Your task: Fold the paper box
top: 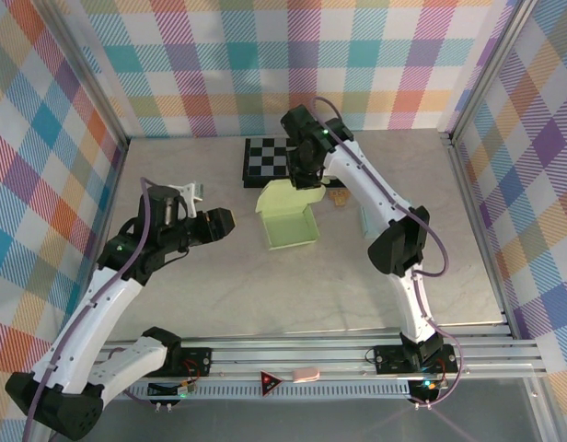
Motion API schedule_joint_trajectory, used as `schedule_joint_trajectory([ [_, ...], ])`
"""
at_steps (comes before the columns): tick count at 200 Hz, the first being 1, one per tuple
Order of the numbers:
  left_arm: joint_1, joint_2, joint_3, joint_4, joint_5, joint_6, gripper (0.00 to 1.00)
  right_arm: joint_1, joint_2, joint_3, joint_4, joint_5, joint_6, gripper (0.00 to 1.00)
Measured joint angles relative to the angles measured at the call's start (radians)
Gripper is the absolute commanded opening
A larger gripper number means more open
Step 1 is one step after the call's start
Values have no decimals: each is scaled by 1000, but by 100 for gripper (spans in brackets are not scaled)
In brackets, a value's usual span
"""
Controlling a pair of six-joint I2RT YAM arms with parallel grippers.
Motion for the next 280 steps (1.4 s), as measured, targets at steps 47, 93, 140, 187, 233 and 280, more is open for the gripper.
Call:
schedule_joint_trajectory([
  [47, 12, 73, 0, -4, 4, 15, 57, -18, 21, 6, 0, 11, 50, 0],
  [93, 32, 130, 3, -3, 25, 30, 57, -17, 60, 6, 2, 13, 35, 6],
  [140, 41, 156, 4, -3, 37, 42, 59, -17, 62, 6, 33, 18, -55, 17],
  [187, 45, 198, 18, -3, 45, 61, 61, -17, 60, 6, 33, 42, -157, 40],
  [233, 46, 293, 87, -6, 66, 103, 63, -21, -10, -2, 62, 105, -409, 50],
  [280, 46, 518, 293, -57, 92, 227, 64, -96, -250, -259, 236, -14, -1030, 54],
])
